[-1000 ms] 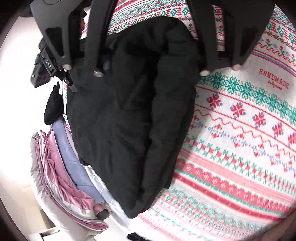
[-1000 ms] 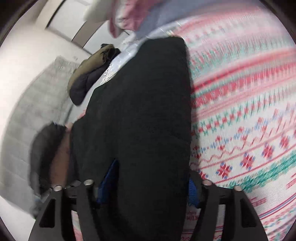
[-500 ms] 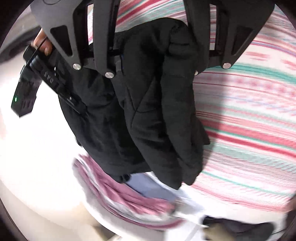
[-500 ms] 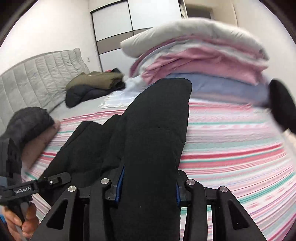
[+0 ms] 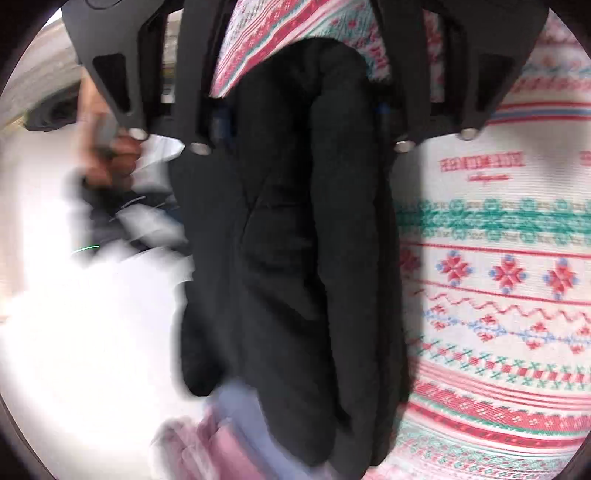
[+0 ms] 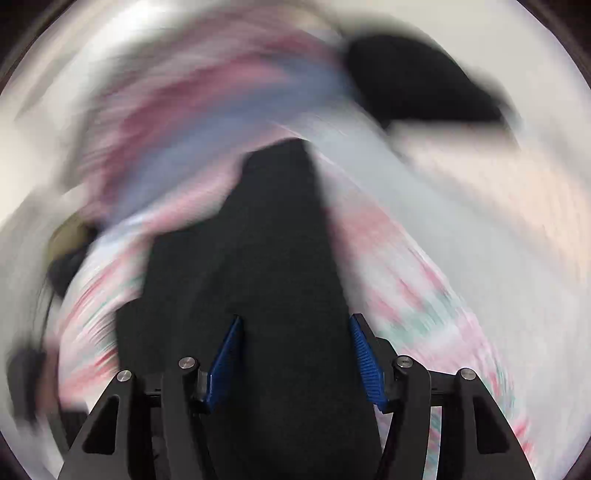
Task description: Fold large clothes
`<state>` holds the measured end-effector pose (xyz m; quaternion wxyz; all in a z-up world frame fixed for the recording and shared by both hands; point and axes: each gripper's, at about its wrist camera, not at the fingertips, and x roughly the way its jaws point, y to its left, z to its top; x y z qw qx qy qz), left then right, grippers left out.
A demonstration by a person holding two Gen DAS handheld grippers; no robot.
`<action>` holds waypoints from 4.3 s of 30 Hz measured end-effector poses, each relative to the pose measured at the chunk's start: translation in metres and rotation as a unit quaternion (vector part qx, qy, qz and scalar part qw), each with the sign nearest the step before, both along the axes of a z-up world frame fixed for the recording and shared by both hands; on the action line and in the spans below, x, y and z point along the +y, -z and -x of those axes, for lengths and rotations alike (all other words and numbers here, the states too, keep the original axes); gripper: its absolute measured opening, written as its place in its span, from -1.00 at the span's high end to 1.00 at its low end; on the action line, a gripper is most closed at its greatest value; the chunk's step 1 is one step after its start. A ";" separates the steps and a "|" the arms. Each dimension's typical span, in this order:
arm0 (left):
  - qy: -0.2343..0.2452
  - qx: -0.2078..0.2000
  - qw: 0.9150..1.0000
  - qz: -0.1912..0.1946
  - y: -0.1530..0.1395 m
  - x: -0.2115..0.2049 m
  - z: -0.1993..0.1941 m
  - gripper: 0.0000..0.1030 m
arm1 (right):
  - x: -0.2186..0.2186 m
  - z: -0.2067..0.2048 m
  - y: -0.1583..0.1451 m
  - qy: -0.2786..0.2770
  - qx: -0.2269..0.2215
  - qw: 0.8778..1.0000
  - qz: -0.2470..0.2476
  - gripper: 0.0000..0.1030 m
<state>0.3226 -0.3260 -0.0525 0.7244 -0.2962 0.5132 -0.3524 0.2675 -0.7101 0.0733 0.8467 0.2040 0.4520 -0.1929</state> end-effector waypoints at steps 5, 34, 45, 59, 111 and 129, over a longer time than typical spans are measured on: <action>0.031 0.037 0.999 0.021 0.001 0.011 -0.016 -0.26 | -0.044 0.054 0.026 0.083 -0.108 0.987 -0.085 -0.50; -0.091 -0.276 0.893 -0.344 -0.178 0.194 0.201 -0.76 | 0.382 0.269 -0.032 0.054 -0.166 0.973 0.150 -0.64; -0.041 -0.282 0.900 -0.331 -0.151 0.178 0.228 -0.76 | 0.385 0.303 0.013 0.073 -0.150 0.971 0.169 -0.65; -0.028 -0.264 0.904 -0.334 -0.122 0.153 0.220 -0.76 | 0.387 0.310 0.021 0.052 -0.139 0.966 0.211 -0.66; -0.003 -0.261 0.893 -0.367 -0.104 0.147 0.226 -0.98 | 0.383 0.298 0.040 0.068 -0.060 0.963 0.255 -0.99; -0.002 -0.259 0.892 -0.371 -0.103 0.146 0.227 -0.99 | 0.383 0.299 0.042 0.069 -0.055 0.962 0.257 -0.99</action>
